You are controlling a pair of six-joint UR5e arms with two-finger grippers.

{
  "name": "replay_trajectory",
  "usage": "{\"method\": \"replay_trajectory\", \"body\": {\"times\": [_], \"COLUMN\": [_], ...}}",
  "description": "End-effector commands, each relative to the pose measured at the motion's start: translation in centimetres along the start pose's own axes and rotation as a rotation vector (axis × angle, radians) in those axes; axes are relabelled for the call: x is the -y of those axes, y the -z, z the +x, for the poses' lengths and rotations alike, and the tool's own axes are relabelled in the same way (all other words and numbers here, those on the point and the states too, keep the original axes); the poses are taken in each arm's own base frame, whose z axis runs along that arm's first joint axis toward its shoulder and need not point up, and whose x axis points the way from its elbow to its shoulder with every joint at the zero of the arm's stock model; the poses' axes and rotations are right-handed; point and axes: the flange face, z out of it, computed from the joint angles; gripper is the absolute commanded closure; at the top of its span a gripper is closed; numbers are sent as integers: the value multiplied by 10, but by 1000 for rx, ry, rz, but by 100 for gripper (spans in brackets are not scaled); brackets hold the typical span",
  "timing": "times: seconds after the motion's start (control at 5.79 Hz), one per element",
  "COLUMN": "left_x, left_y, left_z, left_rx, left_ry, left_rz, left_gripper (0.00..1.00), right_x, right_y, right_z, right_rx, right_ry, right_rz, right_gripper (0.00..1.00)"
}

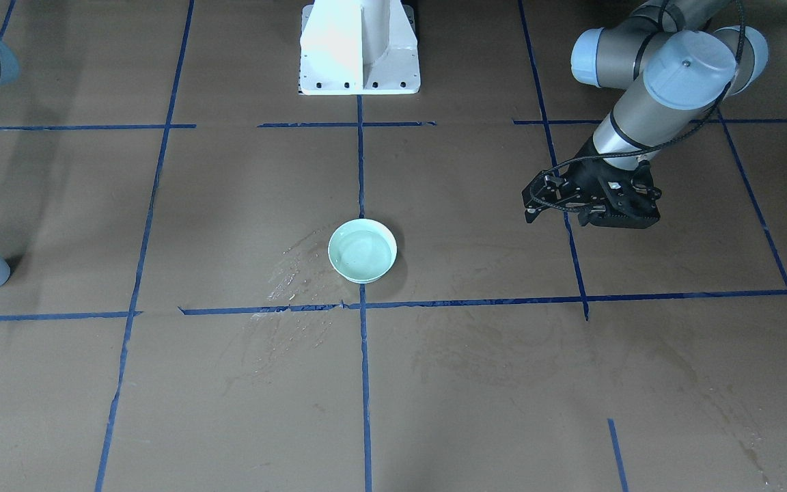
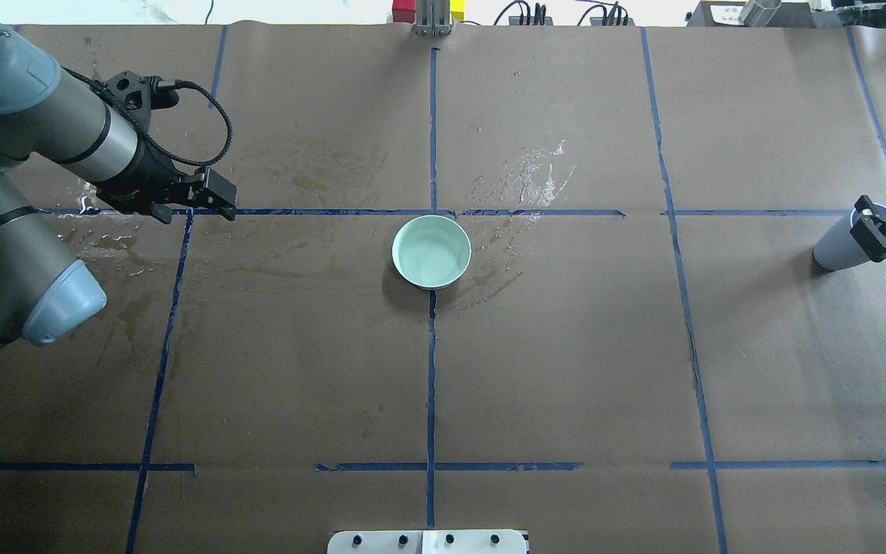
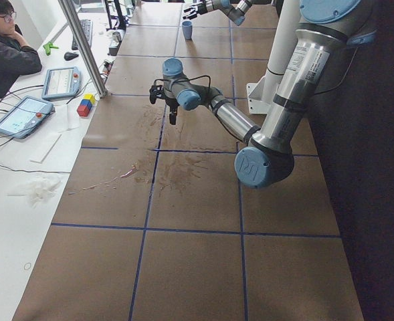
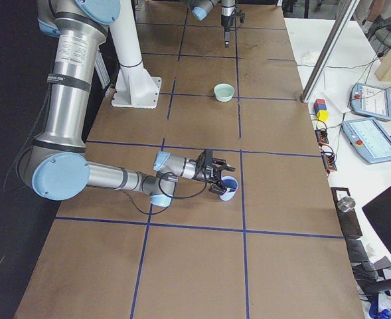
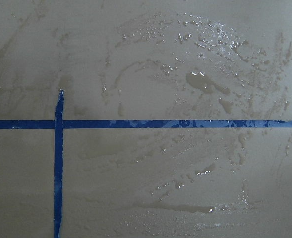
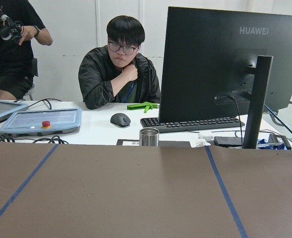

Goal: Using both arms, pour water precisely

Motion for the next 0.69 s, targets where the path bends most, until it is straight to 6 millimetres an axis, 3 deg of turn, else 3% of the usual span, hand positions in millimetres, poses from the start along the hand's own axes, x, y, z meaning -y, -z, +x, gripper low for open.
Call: {"method": "replay_trajectory", "body": {"times": [0.0,0.17,0.52], "left_x": [-1,-2,-9], "left_y": [3,3,-3], "left_z": [4,9,33], "left_rx": [-8,-11,-27], "left_ry": [19,19,57], "left_rz": [4,6,-4], "left_gripper": [0,0,0], "right_x": [55,76,136], "right_y": [-20,-35,-55], "right_z": [30,38,81], "right_rx": [8,23,63], "right_ry": [6,-1,41], "right_rz": [-152,-262,-507], "right_gripper": [0,0,0]}}
